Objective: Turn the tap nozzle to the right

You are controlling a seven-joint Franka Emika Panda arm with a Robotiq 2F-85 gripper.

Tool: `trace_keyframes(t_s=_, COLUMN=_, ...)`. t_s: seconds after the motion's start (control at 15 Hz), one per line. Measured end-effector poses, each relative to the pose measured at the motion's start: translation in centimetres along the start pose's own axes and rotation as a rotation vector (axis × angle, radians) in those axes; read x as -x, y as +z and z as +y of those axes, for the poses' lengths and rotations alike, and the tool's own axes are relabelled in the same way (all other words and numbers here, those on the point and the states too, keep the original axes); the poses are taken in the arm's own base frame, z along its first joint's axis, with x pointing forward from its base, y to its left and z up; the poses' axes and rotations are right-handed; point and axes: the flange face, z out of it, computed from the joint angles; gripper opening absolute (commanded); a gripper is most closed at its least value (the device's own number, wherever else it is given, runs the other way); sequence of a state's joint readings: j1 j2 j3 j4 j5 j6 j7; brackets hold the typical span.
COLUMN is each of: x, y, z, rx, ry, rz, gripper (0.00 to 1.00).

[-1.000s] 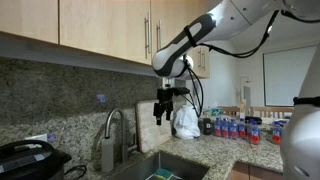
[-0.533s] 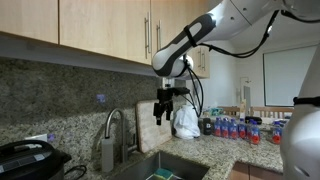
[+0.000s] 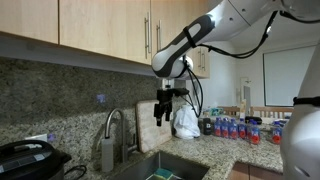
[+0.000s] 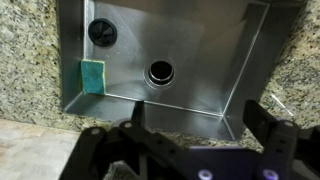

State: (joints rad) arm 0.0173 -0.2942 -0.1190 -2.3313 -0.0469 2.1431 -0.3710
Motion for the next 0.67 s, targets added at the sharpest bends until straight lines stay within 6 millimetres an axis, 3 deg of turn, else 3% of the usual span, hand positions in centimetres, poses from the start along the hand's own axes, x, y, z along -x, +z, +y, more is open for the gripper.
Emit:
trace_keyframes(t_s=0.27, x=-1.3, y=2.2, z=-0.9, rx=-0.008, ry=-0.061, rz=0.017, gripper=1.00)
trace_keyframes(t_s=0.67, x=-5.9, y=6.8, z=-6.8, rx=-0.171, ry=0.048, rz=0.181, gripper=1.00)
